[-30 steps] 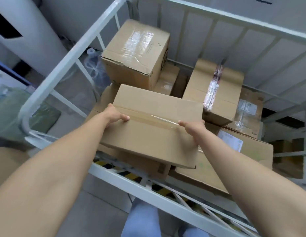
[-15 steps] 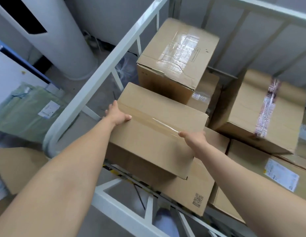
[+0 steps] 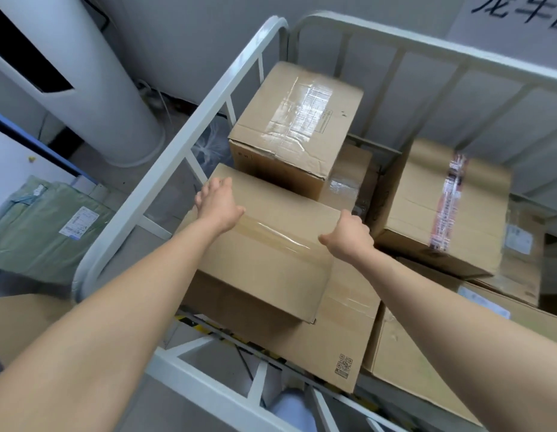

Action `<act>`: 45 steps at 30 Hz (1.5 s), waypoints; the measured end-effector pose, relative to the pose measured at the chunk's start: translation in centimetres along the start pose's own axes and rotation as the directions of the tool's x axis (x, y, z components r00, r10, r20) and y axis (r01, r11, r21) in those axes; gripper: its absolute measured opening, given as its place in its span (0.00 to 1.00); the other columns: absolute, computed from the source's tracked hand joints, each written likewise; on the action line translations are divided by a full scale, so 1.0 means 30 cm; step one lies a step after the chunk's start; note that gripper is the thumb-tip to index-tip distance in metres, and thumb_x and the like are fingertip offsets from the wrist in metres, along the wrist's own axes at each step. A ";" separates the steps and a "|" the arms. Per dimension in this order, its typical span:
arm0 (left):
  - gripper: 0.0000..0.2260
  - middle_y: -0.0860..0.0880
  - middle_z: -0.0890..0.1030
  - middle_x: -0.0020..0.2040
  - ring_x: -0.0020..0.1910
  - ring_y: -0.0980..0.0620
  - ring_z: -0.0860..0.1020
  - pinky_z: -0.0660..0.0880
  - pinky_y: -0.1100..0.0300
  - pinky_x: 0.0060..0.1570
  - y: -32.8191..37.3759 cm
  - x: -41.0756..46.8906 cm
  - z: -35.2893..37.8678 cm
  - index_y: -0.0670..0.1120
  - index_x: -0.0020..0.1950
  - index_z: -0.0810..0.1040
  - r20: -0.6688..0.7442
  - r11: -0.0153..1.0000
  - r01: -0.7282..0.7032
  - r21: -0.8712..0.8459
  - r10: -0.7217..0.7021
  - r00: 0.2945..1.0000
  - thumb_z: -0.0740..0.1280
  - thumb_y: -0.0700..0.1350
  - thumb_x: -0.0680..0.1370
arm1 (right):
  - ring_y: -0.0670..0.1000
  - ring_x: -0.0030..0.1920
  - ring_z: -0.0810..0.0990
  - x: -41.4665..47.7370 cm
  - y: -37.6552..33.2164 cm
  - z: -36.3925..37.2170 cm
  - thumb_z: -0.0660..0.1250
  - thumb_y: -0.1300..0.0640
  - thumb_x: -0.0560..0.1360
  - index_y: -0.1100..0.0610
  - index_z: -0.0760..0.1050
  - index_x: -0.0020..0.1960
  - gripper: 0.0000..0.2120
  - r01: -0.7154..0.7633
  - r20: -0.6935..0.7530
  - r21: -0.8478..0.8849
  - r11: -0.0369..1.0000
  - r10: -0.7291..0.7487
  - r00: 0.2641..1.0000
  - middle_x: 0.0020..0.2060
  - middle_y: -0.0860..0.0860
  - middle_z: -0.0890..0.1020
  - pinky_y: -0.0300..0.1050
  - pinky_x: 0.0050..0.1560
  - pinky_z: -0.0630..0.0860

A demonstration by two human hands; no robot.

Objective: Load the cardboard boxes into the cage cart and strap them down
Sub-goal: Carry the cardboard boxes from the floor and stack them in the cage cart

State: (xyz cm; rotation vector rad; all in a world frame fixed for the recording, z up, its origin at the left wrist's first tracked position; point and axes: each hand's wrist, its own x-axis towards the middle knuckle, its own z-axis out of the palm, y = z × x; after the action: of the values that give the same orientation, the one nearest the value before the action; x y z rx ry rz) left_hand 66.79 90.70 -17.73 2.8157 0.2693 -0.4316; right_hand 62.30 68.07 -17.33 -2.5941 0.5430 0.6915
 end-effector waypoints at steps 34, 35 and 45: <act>0.29 0.40 0.61 0.75 0.74 0.38 0.59 0.46 0.41 0.72 1.838 -1.619 -0.207 0.43 0.75 0.62 -0.309 0.148 -0.809 0.569 0.950 -0.043 0.68 0.42 0.76 | 0.58 0.77 0.51 -1.366 1.588 -1.195 0.64 0.49 0.78 0.56 0.56 0.76 0.31 -0.325 -0.754 -0.252 0.912 0.026 0.657 0.73 0.55 0.62 0.57 0.75 0.45; 0.28 0.40 0.62 0.74 0.74 0.38 0.60 0.47 0.41 0.72 1.872 -1.649 -0.190 0.43 0.74 0.63 -0.311 0.119 -0.823 0.556 0.948 -0.073 0.68 0.41 0.76 | 0.57 0.76 0.51 -1.395 1.627 -1.189 0.64 0.49 0.78 0.55 0.56 0.76 0.31 -0.360 -0.754 -0.227 0.905 0.071 0.653 0.73 0.55 0.62 0.56 0.75 0.46; 0.26 0.39 0.71 0.67 0.67 0.35 0.69 0.57 0.36 0.69 2.145 -1.909 0.051 0.40 0.68 0.71 -0.246 -0.118 -0.855 0.505 0.930 -0.273 0.72 0.41 0.71 | 0.58 0.76 0.52 -1.553 2.012 -1.130 0.64 0.47 0.77 0.55 0.56 0.75 0.31 -0.544 -0.736 -0.090 0.834 0.313 0.601 0.73 0.54 0.62 0.56 0.74 0.48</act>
State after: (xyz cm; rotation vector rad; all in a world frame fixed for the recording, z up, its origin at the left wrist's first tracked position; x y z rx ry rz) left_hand 27.04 21.49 14.74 2.0790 -1.8857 0.8471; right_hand 10.14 13.45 18.11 -3.0030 1.4565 -0.1718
